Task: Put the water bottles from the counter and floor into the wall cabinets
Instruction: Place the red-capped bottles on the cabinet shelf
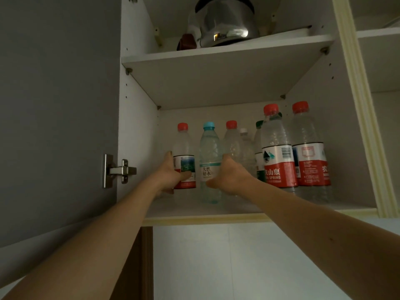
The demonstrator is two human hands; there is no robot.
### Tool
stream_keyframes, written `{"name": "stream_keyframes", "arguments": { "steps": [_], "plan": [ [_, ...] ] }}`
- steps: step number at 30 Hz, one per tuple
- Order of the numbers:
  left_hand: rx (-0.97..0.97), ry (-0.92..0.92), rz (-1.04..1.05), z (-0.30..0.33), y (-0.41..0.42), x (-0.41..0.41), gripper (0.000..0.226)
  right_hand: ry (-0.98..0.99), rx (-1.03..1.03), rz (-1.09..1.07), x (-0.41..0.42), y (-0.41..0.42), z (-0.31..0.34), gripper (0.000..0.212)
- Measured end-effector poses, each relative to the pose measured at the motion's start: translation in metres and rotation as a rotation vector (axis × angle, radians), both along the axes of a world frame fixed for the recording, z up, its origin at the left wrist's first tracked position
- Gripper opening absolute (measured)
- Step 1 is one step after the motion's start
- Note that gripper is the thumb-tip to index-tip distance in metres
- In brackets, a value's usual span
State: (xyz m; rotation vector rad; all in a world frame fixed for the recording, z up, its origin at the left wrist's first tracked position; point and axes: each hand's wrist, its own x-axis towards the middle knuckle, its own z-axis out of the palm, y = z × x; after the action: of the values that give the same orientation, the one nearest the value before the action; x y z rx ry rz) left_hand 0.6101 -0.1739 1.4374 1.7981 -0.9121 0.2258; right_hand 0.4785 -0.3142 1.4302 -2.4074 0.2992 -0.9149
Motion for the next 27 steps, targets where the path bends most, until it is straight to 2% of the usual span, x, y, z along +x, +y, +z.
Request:
{"name": "stream_keyframes", "arguments": {
  "steps": [3, 7, 10, 13, 20, 22, 27],
  "plan": [
    [0.033, -0.118, 0.123, -0.002, 0.004, 0.005, 0.096, 0.051, -0.002, 0.02, 0.018, 0.006, 0.007, 0.069],
    [0.127, -0.286, 0.36, -0.006, 0.003, 0.011, 0.116, 0.097, 0.031, 0.039, 0.045, 0.013, 0.012, 0.073],
    [0.151, -0.324, 0.392, -0.006, 0.002, 0.019, 0.119, 0.16, 0.003, 0.028, 0.061, 0.013, 0.017, 0.078],
    [0.19, -0.33, 0.397, -0.005, 0.002, 0.028, 0.121, 0.231, 0.066, 0.031, 0.074, 0.011, 0.025, 0.088],
    [0.398, -0.425, 0.329, 0.0, 0.011, 0.044, 0.142, 0.288, 0.077, 0.063, 0.101, -0.003, 0.031, 0.083],
    [0.457, -0.486, 0.377, 0.003, 0.008, 0.046, 0.145, 0.285, 0.071, 0.08, 0.108, -0.007, 0.029, 0.082],
    [0.708, -0.778, 0.631, 0.014, 0.002, 0.054, 0.143, 0.245, -0.016, 0.081, 0.121, -0.013, 0.022, 0.079]
  ]
}}
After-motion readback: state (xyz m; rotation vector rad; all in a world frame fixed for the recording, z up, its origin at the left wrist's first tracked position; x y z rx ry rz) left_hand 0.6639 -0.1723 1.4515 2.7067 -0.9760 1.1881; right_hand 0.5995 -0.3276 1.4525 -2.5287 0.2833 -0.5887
